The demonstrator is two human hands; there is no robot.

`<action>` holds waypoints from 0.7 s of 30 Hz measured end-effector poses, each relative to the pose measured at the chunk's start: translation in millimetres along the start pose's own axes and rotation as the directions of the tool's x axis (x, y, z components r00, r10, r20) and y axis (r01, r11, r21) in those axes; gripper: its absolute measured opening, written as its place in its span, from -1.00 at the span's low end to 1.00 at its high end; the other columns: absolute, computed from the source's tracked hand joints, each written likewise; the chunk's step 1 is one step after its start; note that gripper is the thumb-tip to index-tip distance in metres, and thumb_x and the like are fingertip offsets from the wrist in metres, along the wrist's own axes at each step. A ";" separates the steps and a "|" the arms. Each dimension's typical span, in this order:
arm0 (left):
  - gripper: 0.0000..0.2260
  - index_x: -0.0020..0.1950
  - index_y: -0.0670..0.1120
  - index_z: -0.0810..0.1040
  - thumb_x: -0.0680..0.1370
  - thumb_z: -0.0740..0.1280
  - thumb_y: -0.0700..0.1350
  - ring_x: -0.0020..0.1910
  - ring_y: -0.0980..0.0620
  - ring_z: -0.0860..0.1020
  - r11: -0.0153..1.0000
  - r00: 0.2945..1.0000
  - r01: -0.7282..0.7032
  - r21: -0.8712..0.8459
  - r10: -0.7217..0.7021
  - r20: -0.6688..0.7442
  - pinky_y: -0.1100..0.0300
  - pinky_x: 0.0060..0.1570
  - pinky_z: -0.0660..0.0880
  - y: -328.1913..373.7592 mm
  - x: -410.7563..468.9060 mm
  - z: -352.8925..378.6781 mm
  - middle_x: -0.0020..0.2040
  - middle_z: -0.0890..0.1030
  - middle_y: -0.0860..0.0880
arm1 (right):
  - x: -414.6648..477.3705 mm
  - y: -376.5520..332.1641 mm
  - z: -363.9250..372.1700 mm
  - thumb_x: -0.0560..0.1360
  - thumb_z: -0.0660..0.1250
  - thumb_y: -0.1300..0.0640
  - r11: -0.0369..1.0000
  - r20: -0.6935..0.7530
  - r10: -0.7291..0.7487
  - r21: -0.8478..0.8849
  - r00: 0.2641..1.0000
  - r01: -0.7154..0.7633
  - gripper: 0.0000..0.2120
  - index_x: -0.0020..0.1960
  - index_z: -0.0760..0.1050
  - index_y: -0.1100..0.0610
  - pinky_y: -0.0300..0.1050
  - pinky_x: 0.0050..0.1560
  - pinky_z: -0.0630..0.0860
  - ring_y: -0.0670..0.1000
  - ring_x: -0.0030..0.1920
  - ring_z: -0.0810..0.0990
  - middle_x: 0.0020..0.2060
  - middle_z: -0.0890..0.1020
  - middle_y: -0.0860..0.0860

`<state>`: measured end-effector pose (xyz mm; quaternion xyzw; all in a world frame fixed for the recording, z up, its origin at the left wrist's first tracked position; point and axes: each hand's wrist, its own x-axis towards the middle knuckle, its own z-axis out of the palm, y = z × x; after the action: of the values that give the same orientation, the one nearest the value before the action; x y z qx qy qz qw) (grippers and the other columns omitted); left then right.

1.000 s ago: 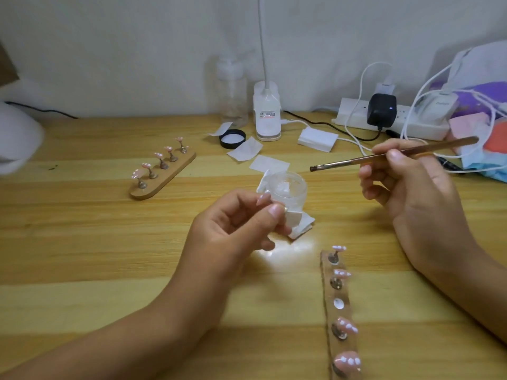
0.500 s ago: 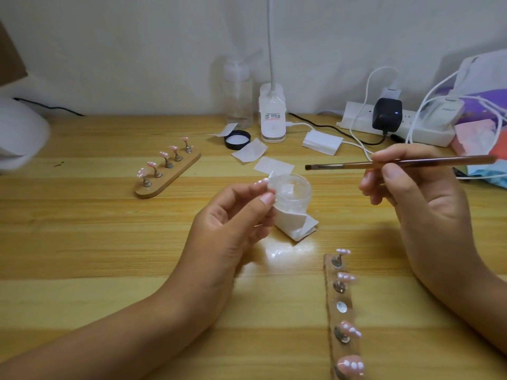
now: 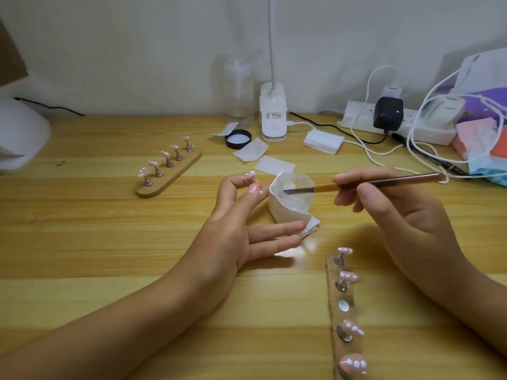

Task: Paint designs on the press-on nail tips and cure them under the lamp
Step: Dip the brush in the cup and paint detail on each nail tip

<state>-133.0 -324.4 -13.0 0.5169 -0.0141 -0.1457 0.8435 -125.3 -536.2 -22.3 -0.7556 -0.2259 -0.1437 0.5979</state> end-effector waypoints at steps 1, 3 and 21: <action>-0.84 0.08 0.08 0.37 0.53 0.23 0.05 0.00 -0.25 0.67 1.000 1.000 0.004 0.006 -0.004 0.013 -0.02 -0.05 0.64 0.2 0.1 -0.1 0.37 0.48 -0.03 | -0.1 0.4 0.4 0.60 0.21 0.19 1.000 0.016 0.004 -0.009 1.000 -0.003 -0.81 0.13 0.56 0.11 -0.35 0.02 0.46 -0.07 -0.03 0.64 -0.09 0.67 -0.03; -0.81 0.06 0.07 0.37 0.49 0.24 0.05 0.03 -0.25 0.67 1.000 0.999 0.002 0.016 -0.003 0.041 -0.05 -0.02 0.63 0.4 0.5 -0.1 0.37 0.48 -0.01 | -0.3 0.4 1.0 0.60 0.22 0.16 1.000 0.032 0.001 -0.014 0.999 0.000 -0.82 0.12 0.57 0.10 -0.36 0.03 0.45 -0.07 -0.03 0.65 -0.10 0.68 -0.05; -0.79 -0.18 0.23 0.56 0.56 0.20 -0.01 0.17 -0.21 0.62 0.998 0.977 -0.042 0.055 0.029 0.210 -0.04 0.15 0.57 -7.1 -0.4 1.7 0.38 0.48 0.21 | -4.5 -5.7 0.6 0.57 0.22 0.15 0.937 0.051 -0.248 -0.239 0.967 0.254 -0.87 0.06 0.53 0.10 0.13 -0.17 0.48 -0.02 -0.16 0.60 -0.16 0.62 -0.02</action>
<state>-135.4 -328.8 -18.4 0.5233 -0.1160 -0.1836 0.8240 -132.1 -535.3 -19.8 -0.7897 -0.3071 -0.2377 0.4749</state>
